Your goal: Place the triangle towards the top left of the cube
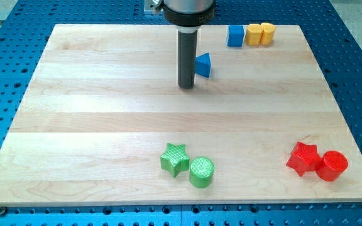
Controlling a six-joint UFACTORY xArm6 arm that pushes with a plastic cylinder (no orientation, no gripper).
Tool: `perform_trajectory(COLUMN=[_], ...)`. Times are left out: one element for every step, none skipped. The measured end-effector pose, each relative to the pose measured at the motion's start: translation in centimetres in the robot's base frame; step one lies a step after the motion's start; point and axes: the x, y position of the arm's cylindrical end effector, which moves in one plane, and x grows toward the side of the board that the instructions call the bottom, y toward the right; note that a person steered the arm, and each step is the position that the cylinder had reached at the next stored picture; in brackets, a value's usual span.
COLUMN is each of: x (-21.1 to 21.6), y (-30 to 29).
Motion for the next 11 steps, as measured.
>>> perform_trajectory(x=[-1.8,-1.8,-3.6,-4.9,-4.9,-5.9,-7.4,-8.7,-10.8,-13.4,-16.8], y=[1.1,3.1,3.2,4.0,6.2,6.6,6.6,6.5,6.3,3.8,-0.7])
